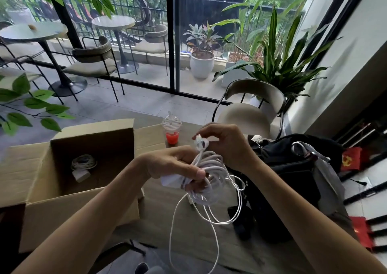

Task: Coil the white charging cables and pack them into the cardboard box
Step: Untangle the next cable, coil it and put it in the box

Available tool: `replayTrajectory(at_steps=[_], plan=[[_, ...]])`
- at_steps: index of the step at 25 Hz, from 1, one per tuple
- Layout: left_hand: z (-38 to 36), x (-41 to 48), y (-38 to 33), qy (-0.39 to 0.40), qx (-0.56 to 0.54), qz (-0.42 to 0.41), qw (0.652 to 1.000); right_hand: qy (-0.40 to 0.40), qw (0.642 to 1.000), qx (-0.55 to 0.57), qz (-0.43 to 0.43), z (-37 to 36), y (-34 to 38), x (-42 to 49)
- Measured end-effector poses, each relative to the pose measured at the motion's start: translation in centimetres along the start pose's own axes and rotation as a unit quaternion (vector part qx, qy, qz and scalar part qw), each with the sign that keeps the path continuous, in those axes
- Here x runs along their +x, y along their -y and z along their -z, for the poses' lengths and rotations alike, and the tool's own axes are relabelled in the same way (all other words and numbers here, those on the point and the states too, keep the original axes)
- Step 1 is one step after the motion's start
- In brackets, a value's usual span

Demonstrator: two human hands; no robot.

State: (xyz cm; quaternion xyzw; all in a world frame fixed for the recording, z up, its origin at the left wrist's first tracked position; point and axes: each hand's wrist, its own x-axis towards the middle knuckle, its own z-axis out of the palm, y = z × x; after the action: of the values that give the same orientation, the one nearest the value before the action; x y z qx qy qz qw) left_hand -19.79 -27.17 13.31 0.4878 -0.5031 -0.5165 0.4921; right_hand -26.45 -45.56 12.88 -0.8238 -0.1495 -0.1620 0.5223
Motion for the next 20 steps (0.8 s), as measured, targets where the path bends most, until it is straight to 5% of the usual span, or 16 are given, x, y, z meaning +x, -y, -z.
replayTrajectory(at_steps=[4,11,20], plan=[[1.3,-1.0,0.7,-0.045,0.008,-0.015,0.999,0.050,0.959,0.234,-0.151,0.7,0.6,-1.0],[1.6,-1.6,0.8,-0.077,0.019,-0.015,0.997,0.121,0.937,0.235,-0.230,2.1,0.6,-0.4],[1.8,-1.3,2.2,-0.191,0.072,0.011,0.979,0.115,0.904,0.304,-0.279,2.5,-0.8,-0.9]])
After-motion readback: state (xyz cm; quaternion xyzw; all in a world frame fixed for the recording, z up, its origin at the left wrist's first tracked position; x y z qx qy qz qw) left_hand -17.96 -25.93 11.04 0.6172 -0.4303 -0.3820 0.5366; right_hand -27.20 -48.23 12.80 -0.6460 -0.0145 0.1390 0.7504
